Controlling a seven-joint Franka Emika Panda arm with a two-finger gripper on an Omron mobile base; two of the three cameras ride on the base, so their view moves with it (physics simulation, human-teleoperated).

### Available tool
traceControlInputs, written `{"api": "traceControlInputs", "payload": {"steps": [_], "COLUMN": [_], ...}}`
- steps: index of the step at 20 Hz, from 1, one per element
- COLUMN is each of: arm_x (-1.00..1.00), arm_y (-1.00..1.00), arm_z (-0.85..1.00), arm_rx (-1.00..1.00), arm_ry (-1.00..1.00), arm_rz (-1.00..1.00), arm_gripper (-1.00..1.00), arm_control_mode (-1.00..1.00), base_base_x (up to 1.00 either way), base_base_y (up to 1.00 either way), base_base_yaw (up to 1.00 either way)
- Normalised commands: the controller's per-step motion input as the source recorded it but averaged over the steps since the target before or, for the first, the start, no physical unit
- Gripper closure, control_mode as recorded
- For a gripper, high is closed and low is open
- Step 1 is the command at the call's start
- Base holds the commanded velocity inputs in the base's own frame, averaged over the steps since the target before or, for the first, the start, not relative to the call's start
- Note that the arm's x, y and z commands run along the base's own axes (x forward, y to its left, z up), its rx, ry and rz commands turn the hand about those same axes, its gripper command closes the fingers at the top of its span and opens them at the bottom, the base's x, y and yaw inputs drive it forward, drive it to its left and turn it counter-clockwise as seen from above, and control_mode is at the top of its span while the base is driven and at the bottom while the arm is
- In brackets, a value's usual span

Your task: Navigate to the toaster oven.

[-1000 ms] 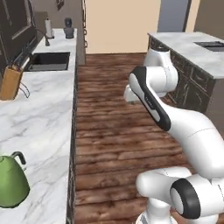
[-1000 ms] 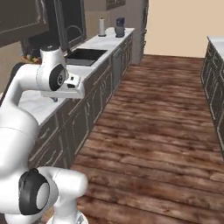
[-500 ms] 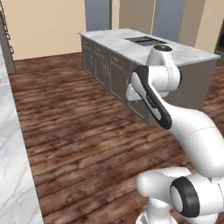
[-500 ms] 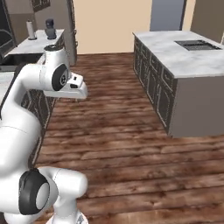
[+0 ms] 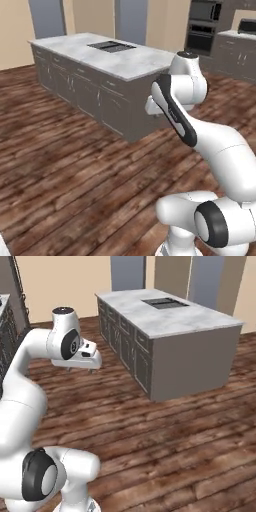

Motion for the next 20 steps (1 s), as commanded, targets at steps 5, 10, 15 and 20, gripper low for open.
{"api": "traceControlInputs", "payload": {"steps": [5, 10, 15, 20], "arm_x": [0.0, 0.0, 0.0, 0.0], "arm_y": [0.0, 0.0, 0.0, 0.0], "arm_z": [0.0, 0.0, 0.0, 0.0], "arm_rx": [0.0, 0.0, 0.0, 0.0], "arm_ry": [0.0, 0.0, 0.0, 0.0], "arm_rz": [0.0, 0.0, 0.0, 0.0], "arm_gripper": [-1.0, -1.0, -1.0, -1.0], "arm_control_mode": [1.0, 1.0, 1.0, 1.0], "base_base_x": [0.49, 0.92, 1.0, 1.0], "base_base_y": [0.0, -0.01, -0.08, -0.01], "base_base_yaw": [-0.54, -0.46, -0.38, -0.37]}}
